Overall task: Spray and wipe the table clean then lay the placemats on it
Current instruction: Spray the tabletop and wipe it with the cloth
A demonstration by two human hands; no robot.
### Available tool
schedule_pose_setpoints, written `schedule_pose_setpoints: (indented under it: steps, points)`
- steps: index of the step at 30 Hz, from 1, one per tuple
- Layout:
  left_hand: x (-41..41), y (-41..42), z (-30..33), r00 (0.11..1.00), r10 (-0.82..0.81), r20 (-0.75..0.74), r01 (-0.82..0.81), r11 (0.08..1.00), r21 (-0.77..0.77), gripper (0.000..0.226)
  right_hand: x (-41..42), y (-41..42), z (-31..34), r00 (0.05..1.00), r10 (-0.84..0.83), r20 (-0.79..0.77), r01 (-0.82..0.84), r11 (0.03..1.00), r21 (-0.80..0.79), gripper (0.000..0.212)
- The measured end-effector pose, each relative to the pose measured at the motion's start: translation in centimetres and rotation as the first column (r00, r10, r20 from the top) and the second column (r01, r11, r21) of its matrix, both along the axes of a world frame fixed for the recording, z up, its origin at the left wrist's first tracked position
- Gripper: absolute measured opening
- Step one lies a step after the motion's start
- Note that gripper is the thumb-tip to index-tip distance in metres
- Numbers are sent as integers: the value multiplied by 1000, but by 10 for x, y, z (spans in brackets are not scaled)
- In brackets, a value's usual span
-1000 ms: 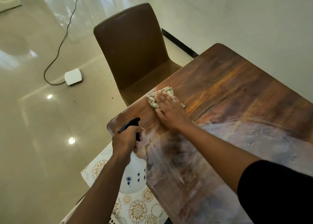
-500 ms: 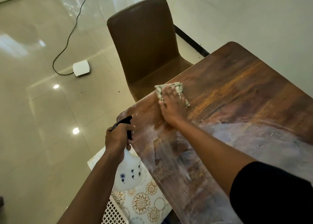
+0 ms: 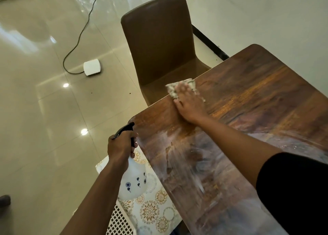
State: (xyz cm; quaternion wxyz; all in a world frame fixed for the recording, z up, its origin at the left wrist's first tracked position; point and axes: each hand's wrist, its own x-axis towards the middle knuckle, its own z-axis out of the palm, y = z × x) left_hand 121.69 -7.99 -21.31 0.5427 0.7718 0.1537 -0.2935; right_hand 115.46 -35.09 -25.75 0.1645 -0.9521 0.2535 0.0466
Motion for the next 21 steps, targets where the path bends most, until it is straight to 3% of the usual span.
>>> schedule_pose_setpoints:
  steps: [3,7,11,16,21]
  points:
    - [2,8,-1,998,-61,-31,60,998,-34,8,5,-38,4,980,-199,-26,199,980,6,62]
    - [3,19,-6,994,-96,-47,93,994,-54,28,14,-19,3,967,-256,1,256,967,20,60]
    - [1,24,-9,997,-64,-30,62,995,-73,31,19,58,-1,997,-63,36,62,998,33,59]
    - [-5,30,-6,1000,-18,-10,17,998,-62,9,14,171,-15,964,260,62,-263,963,63,64]
    - [-7,36,-10,999,-27,-35,26,999,-40,14,1,165,-17,903,426,57,-428,903,30,61]
